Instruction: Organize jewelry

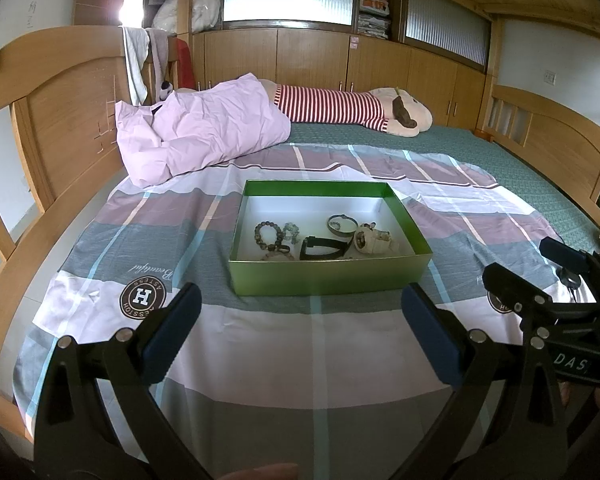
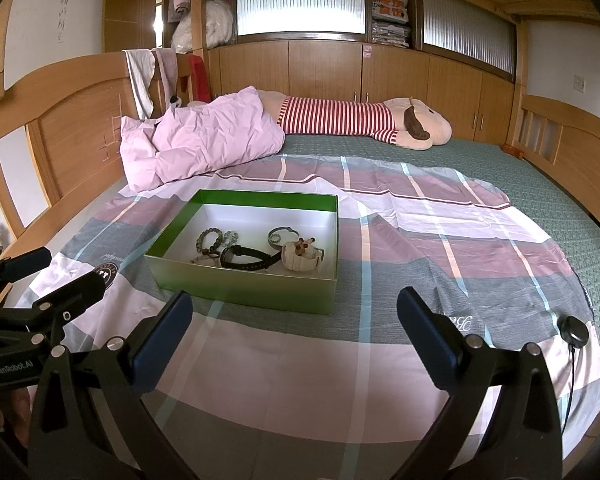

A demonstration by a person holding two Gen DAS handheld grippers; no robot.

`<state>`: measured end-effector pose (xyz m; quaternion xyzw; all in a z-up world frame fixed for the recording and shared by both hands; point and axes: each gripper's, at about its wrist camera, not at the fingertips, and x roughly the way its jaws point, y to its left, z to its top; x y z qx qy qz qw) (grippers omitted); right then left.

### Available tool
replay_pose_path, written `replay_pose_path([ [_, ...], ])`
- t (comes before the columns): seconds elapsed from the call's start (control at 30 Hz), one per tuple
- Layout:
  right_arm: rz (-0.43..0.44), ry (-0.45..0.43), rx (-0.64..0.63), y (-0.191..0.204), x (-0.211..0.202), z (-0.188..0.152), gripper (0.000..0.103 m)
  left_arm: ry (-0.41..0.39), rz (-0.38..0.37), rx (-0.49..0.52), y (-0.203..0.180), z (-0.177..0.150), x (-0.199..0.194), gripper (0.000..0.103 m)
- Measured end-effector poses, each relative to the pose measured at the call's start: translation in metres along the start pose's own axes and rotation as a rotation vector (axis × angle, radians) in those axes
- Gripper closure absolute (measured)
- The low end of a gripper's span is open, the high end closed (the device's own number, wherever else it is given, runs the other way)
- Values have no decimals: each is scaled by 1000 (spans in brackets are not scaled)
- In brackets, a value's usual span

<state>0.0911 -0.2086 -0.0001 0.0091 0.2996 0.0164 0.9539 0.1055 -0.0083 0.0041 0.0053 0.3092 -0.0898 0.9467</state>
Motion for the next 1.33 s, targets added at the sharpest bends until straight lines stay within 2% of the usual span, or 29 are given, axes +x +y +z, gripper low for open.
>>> replay_pose_path([
  [0.97,0,4,-4,2,0,0,3,-2,-4,-1,0,-1,-1,4],
  [1.33,0,4,-4,2,0,1,3,20,-8,-18,0,0,3,4],
])
